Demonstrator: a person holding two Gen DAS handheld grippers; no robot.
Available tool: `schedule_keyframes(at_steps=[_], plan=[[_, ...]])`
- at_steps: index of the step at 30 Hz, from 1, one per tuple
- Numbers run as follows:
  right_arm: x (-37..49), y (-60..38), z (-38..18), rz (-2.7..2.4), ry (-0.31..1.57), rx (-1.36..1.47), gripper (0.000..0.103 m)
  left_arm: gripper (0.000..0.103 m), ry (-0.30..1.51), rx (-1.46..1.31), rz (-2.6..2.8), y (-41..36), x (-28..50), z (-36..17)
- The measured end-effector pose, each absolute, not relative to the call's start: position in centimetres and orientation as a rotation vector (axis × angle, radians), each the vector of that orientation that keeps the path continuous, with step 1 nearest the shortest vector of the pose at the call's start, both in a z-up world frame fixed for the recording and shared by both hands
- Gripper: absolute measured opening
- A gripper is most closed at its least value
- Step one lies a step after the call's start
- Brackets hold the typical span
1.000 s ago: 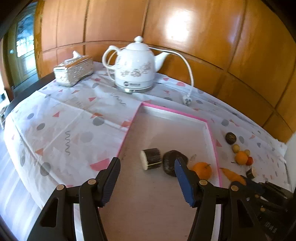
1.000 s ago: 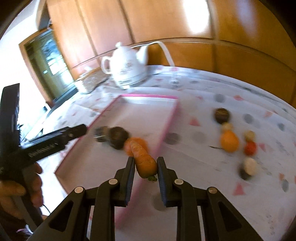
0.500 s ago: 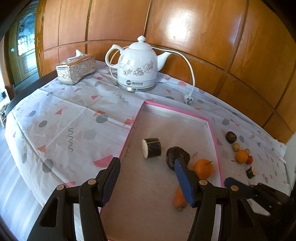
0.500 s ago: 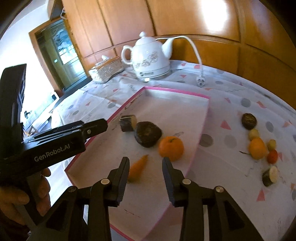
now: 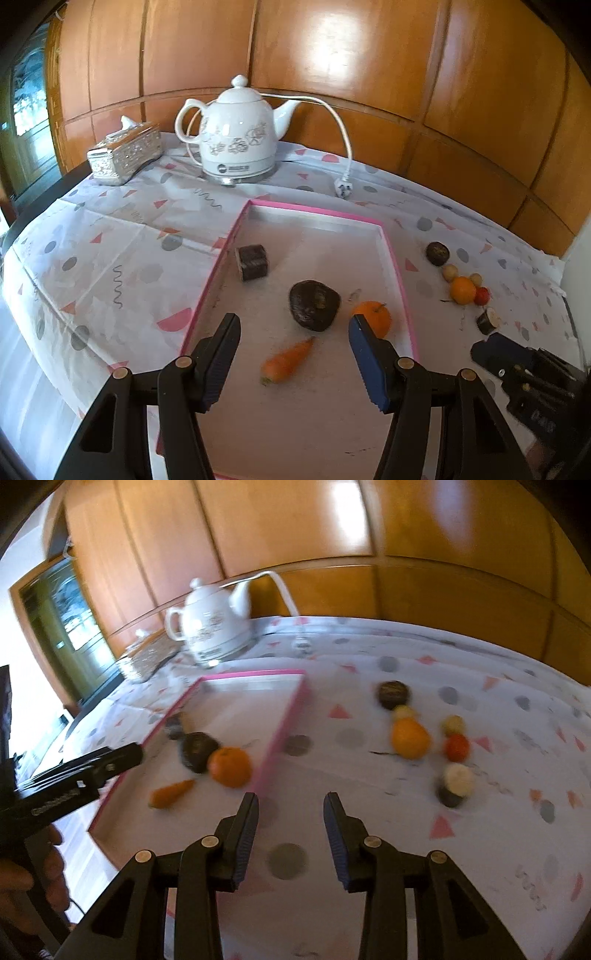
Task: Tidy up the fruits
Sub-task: 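Lower the carrot into the pink tray and open the right tool, then grasp the red tomato with the right tool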
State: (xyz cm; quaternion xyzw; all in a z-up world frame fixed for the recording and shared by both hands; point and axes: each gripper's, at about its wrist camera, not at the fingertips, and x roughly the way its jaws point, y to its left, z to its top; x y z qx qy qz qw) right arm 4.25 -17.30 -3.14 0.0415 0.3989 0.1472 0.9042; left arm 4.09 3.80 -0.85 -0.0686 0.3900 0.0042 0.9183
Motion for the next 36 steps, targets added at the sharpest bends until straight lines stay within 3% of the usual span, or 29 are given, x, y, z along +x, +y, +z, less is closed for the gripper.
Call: schedule_keyframes(at_steps=[21,22,24,25,36], plan=[[4.0,-29.2,-6.9,0.049,0.885,0.175,0.037,0.062,0.829,-0.032,-0.19,-2.8,3.4,-1.6],[4.4,-28.9,-6.9,0.053,0.886,0.176,0.037,0.062,0.832,-0.03,-0.197,-2.9,3.3,-1.7],[5.3,-28.4,-7.1,0.059,0.883,0.171,0.051,0.062,0.836,-0.024,-0.207,-3.1,3.3,-1.8],[5.7,-28.2,-7.2,0.057,0.88,0.169,0.054,0.062,0.836,-0.021,-0.208,-3.2,3.2,-1.8],[7.6,-28.0,-6.8,0.059,0.87,0.167,0.054,0.062,0.863,-0.033,-0.236,-4.0,4.2,-2.3]])
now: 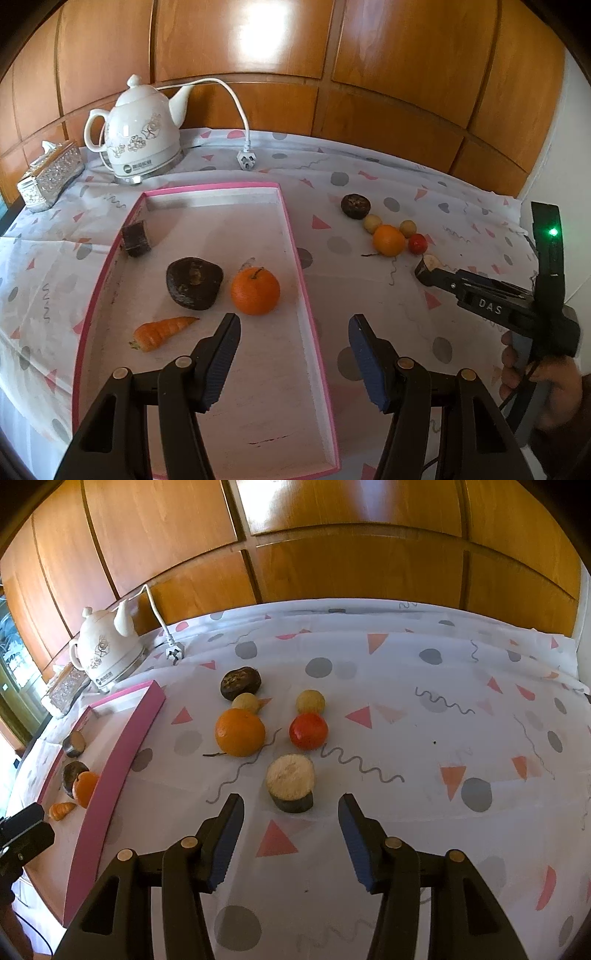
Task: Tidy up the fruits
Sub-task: 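Grasp the red tomato with the right tool, then grasp a mandarin orange with the left tool and lift it while the right holds the tomato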
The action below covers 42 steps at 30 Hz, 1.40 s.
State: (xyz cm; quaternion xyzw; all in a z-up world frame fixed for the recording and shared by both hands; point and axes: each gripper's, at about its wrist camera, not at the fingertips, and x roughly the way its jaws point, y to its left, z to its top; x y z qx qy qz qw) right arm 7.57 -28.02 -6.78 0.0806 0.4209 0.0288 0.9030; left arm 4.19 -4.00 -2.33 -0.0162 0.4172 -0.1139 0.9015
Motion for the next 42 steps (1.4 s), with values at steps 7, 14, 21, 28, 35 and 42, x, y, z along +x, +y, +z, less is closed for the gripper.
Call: schedule_keyframes(at_steps=[7,14,21,28,35,42], plan=[[8.8,-28.6,-6.9,0.046,0.871,0.182,0.054,0.062,0.884,-0.041,-0.255,-5.0,5.2,-2.4],[10.9,-30.0,-6.2,0.05,0.853,0.22,0.053,0.062,0.896,-0.029,-0.276,-6.2,6.0,-2.6],[13.9,-29.9,-7.2,0.04,0.895,0.217,0.045,0.062,0.901,-0.029,-0.294,-7.5,7.2,-2.4],[15.1,-29.7,-7.8,0.036,0.904,0.217,0.03,0.061,0.924,-0.067,-0.317,-8.7,9.3,-2.4],[13.2,-33.1,-7.2,-0.063,0.862,0.264,0.03,0.061,0.967,-0.094,-0.332,-10.2,11.4,-3.4],[11.6,-34.8,-8.3,-0.124,0.887,0.226,0.03,0.062,1.001,-0.122,-0.354,-12.3,13.7,-4.2]])
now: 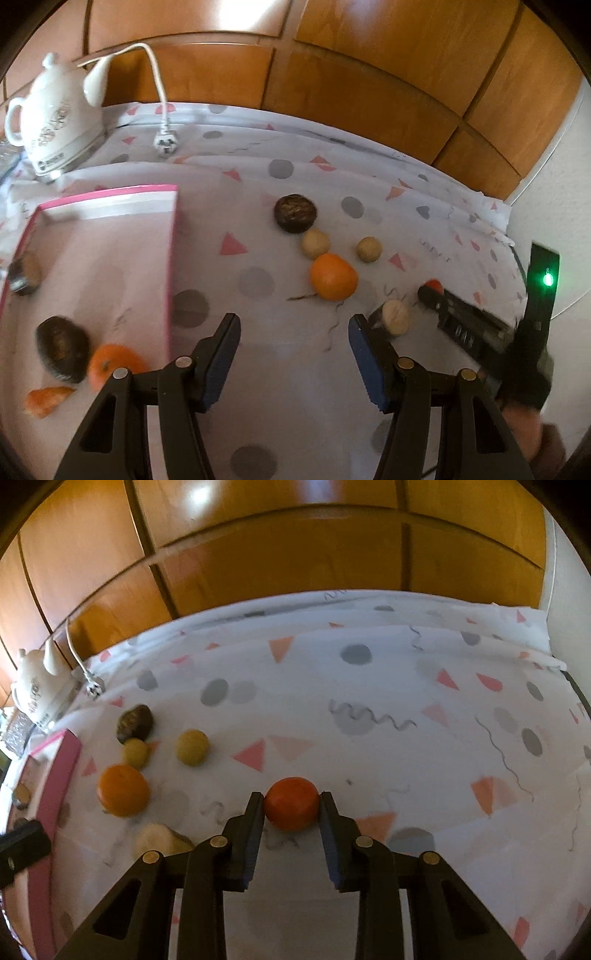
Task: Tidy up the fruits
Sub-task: 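Grasp a mandarin orange with the left tool and lift it while the right holds the tomato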
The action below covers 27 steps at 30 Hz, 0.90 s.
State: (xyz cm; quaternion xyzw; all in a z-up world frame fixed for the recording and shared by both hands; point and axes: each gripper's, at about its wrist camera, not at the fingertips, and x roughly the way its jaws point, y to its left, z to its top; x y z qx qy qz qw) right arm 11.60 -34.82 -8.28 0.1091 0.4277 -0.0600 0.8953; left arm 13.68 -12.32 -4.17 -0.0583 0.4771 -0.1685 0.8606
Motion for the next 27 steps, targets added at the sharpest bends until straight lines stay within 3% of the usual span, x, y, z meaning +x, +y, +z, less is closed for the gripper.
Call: schedule_keyframes(at_steps=[15,17,19,27], plan=[[11.0,-34.5,-8.6,-0.119,0.874,0.18,0.031,0.063,1.061,-0.126,-0.358,-16.8,19.0,-6.3],[11.0,-34.5,-8.6,-0.118,0.872,0.181,0.031,0.061,1.076,-0.127,-0.355,-17.0,19.4,-6.9],[11.1,-34.5,-8.7,-0.118,0.87,0.181,0.031,0.041,1.091,-0.143,-0.37,-17.0,19.7,-7.6],[10.8,-34.5,-8.7,-0.115,0.865,0.183,0.031,0.038,1.028,-0.096,-0.387,-15.9,17.3,-6.5]])
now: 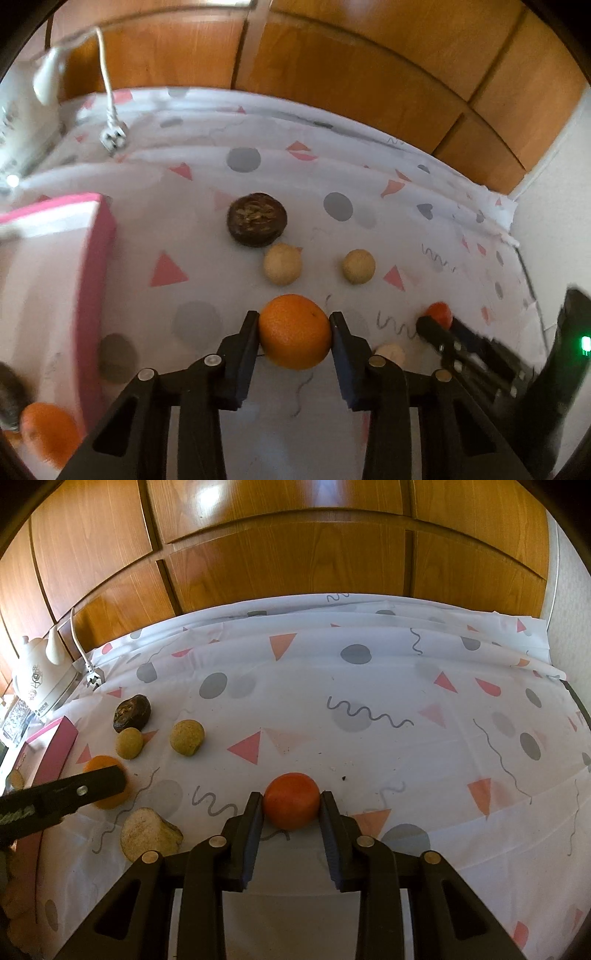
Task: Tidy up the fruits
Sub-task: 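Grasp a mandarin orange with the left tool and lift it while the right holds the tomato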
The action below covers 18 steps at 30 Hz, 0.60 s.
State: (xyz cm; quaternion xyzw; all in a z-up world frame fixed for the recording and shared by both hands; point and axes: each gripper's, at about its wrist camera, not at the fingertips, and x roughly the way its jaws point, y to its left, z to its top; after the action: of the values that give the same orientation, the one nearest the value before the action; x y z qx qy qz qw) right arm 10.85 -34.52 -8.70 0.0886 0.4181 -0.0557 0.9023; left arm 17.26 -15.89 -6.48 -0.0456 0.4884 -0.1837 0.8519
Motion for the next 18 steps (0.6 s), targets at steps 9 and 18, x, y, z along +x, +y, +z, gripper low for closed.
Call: schedule_keyframes(at_steps=[9,18], plan=[[10.9,-34.3,-8.7,-0.123,0.871,0.166,0.031,0.038,0.958,0.02,-0.316,-15.0,12.1,-7.3],[10.9,-34.3,-8.9,-0.118,0.866,0.175,0.031,0.038,0.909,0.049,-0.309,-15.3,11.9,-8.2]])
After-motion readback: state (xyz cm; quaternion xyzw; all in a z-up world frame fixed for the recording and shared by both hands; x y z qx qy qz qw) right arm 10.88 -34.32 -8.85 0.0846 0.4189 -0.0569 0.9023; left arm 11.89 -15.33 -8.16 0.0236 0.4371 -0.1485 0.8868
